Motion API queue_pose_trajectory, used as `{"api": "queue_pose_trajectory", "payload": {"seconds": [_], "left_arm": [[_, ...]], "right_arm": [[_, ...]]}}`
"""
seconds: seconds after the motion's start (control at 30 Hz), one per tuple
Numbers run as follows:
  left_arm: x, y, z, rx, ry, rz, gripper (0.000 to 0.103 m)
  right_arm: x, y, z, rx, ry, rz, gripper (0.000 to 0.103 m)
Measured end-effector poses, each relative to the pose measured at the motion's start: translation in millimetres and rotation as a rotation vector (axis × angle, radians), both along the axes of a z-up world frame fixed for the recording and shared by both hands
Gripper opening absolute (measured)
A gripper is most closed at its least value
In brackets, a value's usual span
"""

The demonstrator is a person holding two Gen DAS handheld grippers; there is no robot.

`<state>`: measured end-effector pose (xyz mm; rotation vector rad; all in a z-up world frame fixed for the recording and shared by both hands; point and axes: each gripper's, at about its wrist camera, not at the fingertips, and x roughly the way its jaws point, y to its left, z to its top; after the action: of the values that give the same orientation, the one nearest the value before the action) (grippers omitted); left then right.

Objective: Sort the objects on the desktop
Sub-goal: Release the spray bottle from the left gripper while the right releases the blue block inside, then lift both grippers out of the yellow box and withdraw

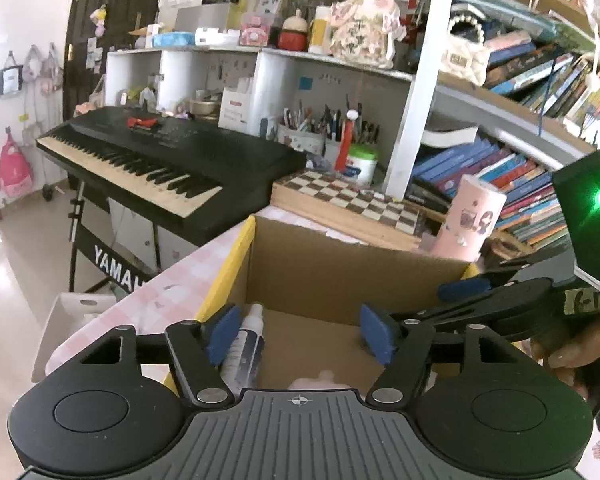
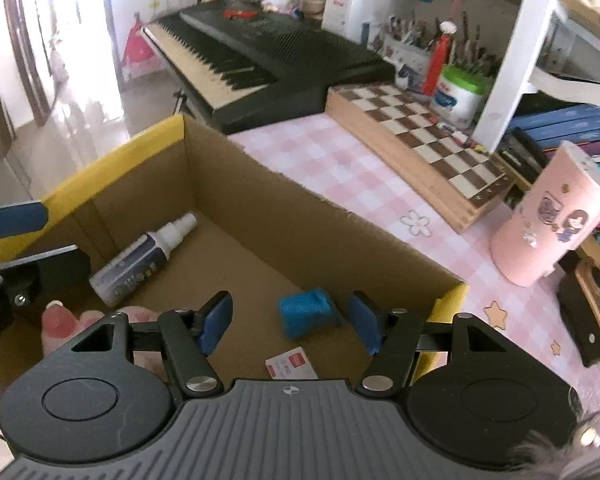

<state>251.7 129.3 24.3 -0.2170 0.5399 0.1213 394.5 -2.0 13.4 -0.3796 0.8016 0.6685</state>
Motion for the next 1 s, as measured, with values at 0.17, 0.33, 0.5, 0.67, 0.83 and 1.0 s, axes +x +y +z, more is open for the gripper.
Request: {"api": "queue_pose_trajectory", "payload": {"seconds": [0.17, 0.33, 0.5, 0.67, 0.83, 1.0], "left_arm": [[-17.5, 1.8, 8.5, -0.029, -0.031, 0.009, 0.073], [-35.5, 0.2, 18.4, -0.044, -0.067, 0.011, 0.082], [-53.3, -4.8, 27.5, -0.033, -0.108, 0.01, 0.087], [-71.4, -8.9, 30.0, -0.008, -0.132, 0.007, 0.091], [-88.1, -5.4, 26.0, -0.013, -0.13, 0.013, 0.091], [-109.2, -1.4, 18.6, -0.024, -0.115, 0.03, 0.091]], "right_arm": [[-22.3, -17.7, 18.2, 0.056, -0.044, -0.058, 0.069], [-49.1, -37.7, 35.7, 0.138, -0.086, -0.135, 0.07], [-78.2, -60.7, 48.1, 0.237, -0.146, -0.215, 0.073], [-103.6, -80.1, 52.8, 0.3, -0.181, -0.29, 0.074], [-127.1, -91.8, 51.4, 0.315, -0.198, -0.358, 0.074], [-155.5, -98.4, 44.9, 0.316, -0.226, -0.427, 0.075]]}}
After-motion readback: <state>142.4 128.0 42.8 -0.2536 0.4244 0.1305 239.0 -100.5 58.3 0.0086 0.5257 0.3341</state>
